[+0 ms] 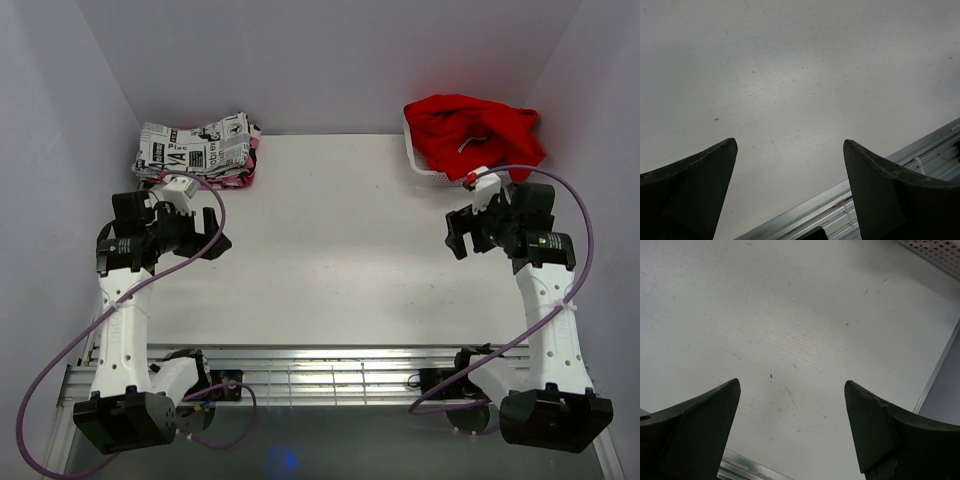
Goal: Fold and stack the trousers
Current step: Grab the trousers from the pile
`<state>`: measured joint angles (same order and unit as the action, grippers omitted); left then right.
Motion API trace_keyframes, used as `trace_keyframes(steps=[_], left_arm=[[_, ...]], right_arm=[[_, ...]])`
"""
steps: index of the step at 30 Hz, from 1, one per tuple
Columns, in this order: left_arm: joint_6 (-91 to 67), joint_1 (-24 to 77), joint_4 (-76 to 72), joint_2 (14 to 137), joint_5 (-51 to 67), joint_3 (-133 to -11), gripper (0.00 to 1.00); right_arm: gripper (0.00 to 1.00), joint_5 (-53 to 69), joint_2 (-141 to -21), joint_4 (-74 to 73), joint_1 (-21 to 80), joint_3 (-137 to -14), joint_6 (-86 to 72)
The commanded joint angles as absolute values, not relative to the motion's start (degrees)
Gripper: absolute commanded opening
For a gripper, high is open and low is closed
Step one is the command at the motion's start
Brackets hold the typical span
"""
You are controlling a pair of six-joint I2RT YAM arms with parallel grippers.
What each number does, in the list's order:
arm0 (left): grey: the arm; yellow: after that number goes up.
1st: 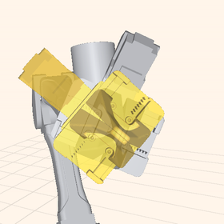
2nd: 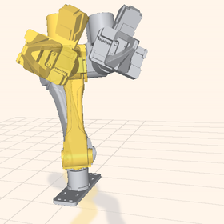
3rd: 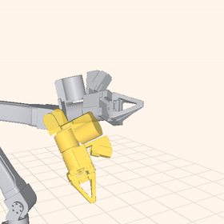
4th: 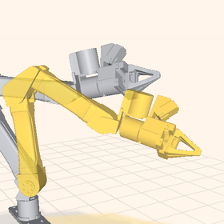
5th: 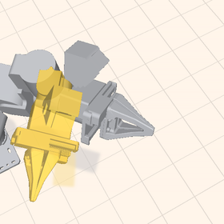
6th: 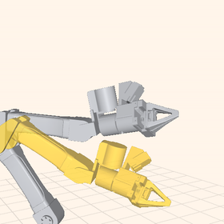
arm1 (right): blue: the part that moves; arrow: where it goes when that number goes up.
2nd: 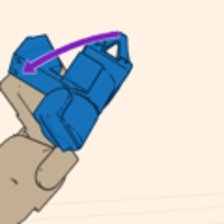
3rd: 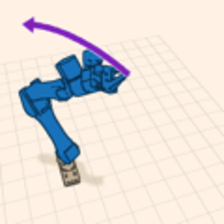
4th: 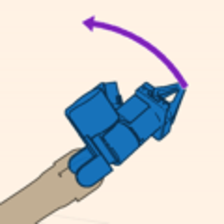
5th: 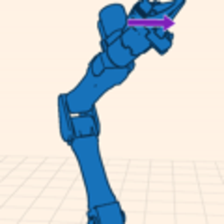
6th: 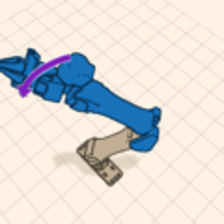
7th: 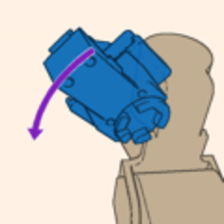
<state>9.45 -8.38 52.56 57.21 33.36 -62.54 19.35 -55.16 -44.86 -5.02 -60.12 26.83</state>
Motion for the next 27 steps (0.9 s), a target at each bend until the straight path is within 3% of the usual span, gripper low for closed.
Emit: trace_keyframes(steps=[1,12,23,27], left_arm=[[8.8,-8.3,52.9,57.2,38.2,-66.2,0.98],[4.5,-8.3,50.8,60.6,47.5,-69.4,0.98],[1.8,-8.3,49.0,63.1,51.1,-67.8,0.98],[1.9,-8.3,49.0,63.4,51.0,-66.6,0.98]], right_arm=[[0.90,18.0,-59.9,-41.5,-4.9,-69.2,27.7],[0.90,12.4,-81.5,-20.3,-4.9,-93.4,31.3],[0.90,16.6,-110.4,-8.9,-4.8,-113.4,34.8],[0.90,16.7,-120.6,-12.5,-4.5,-124.4,36.9]])
